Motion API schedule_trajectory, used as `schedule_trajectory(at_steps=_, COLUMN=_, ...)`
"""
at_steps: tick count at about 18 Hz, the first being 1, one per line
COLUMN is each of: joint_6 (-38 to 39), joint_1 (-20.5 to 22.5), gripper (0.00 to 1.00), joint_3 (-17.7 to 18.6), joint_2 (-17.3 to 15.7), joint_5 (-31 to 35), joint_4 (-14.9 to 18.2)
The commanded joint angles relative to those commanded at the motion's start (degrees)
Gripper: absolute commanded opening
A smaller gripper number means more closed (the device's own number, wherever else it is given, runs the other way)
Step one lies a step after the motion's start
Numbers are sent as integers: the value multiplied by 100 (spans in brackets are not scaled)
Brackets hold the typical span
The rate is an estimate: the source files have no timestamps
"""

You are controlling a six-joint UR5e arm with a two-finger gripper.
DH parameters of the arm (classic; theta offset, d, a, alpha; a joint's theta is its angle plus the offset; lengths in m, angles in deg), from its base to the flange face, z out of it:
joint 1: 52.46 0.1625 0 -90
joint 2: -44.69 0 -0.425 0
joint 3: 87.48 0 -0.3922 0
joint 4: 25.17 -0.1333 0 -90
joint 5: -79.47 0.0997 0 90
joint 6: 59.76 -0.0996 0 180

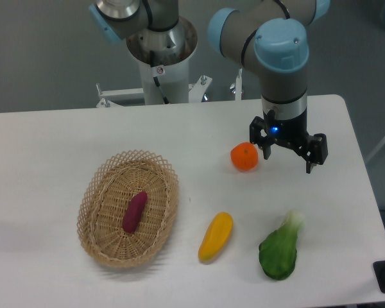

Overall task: Pick up the sweet potato from the basket
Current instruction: 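Move the open gripper over the wicker basket and lower toward the sweet potato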

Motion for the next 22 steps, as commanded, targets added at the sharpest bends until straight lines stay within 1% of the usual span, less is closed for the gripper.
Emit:
schedule_trajectory(at_steps=4, joint_6=35, joint_1=-18, gripper=100, joint_3=0, joint_2=-9, joint_5=-96, joint_4=0)
schedule_trajectory(at_steps=6, joint_6=184, joint_1=-35, gripper=100, joint_3=17, joint_2=-9, joint_5=-149, joint_4=0)
schedule_trajectory(at_steps=9, joint_6=368, joint_1=-97, gripper=100, joint_3=166, joint_2=-9, joint_5=-342, joint_4=-35)
schedule_trajectory(at_steps=10, joint_6=534, joint_1=-123, gripper=100, joint_3=193, joint_2=-9, joint_5=-351, joint_4=-79)
schedule_trajectory(at_steps=11, joint_6=875, joint_1=-149, gripper=100, joint_3=193, joint_2=-9, joint_5=-352, joint_4=-88)
schedule_trajectory(at_steps=13, joint_6=1675, joint_1=-351, gripper=100, joint_3=220, joint_2=17, joint_5=-352, joint_4=-88)
schedule_trajectory(at_steps=14, joint_6=1931, joint_1=-465, gripper=100, joint_3=211, joint_2=26, joint_5=-352, joint_4=-97)
schedule_trajectory(at_steps=17, joint_6=2380, joint_1=-764, gripper=100, joint_3=228, joint_2=35, joint_5=-386, joint_4=-79)
schedule_trajectory(at_steps=18, joint_6=2634, joint_1=-930, gripper=100, joint_3=307, joint_2=44, joint_5=-387, joint_4=-88)
schedule_trajectory(at_steps=20, joint_6=3101, joint_1=-1080, gripper=100, joint_3=474, joint_2=18, joint_5=-404, joint_4=-123)
schedule_trajectory(at_steps=22, joint_6=3269, joint_1=-1387, gripper=100, joint_3=737, joint_2=0, joint_5=-361, joint_4=-175)
